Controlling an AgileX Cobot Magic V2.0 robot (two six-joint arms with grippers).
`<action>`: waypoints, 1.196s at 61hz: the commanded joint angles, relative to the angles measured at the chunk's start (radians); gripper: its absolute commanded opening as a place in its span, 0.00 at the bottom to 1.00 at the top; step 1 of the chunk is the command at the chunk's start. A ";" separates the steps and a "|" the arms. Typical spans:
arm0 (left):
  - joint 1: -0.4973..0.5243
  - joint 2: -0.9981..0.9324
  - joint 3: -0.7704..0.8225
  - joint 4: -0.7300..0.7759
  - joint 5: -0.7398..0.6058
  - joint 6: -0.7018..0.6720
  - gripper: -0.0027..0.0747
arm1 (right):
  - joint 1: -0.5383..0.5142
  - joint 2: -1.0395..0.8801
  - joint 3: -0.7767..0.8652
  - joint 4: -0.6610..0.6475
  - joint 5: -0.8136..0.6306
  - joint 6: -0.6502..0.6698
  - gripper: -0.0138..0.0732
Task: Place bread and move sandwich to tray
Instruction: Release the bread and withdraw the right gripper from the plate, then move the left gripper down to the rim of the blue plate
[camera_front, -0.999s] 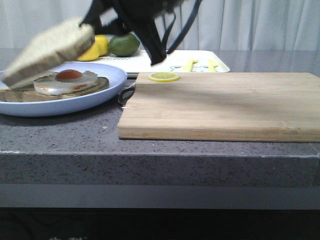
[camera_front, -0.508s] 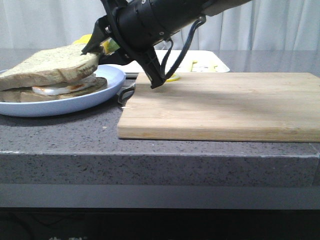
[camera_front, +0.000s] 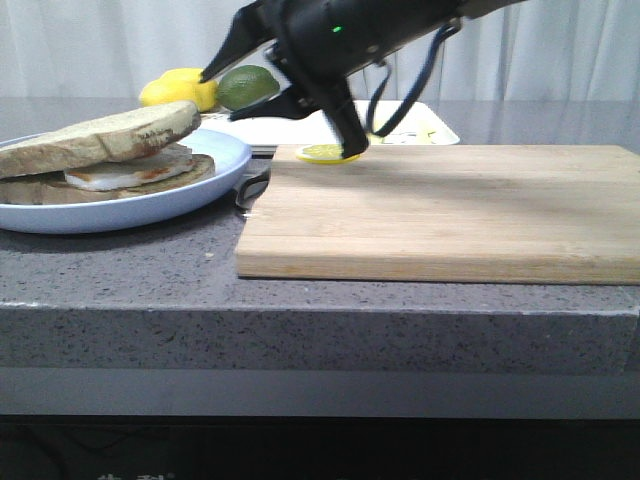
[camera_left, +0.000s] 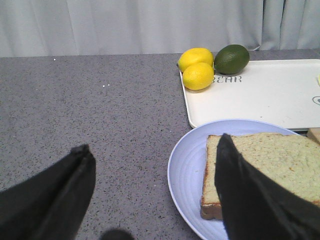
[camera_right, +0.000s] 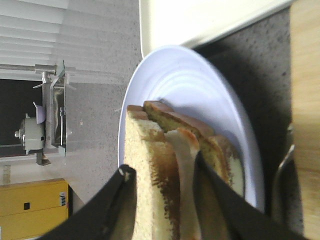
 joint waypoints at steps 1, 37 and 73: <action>0.004 0.002 -0.039 -0.007 -0.077 -0.002 0.67 | -0.029 -0.118 -0.002 -0.089 0.032 -0.005 0.52; 0.004 0.002 -0.039 -0.007 -0.076 -0.002 0.67 | -0.345 -0.468 0.006 -1.327 0.338 0.309 0.07; 0.004 0.002 -0.039 -0.007 -0.074 -0.002 0.67 | -0.480 -1.086 0.636 -1.420 -0.054 0.308 0.07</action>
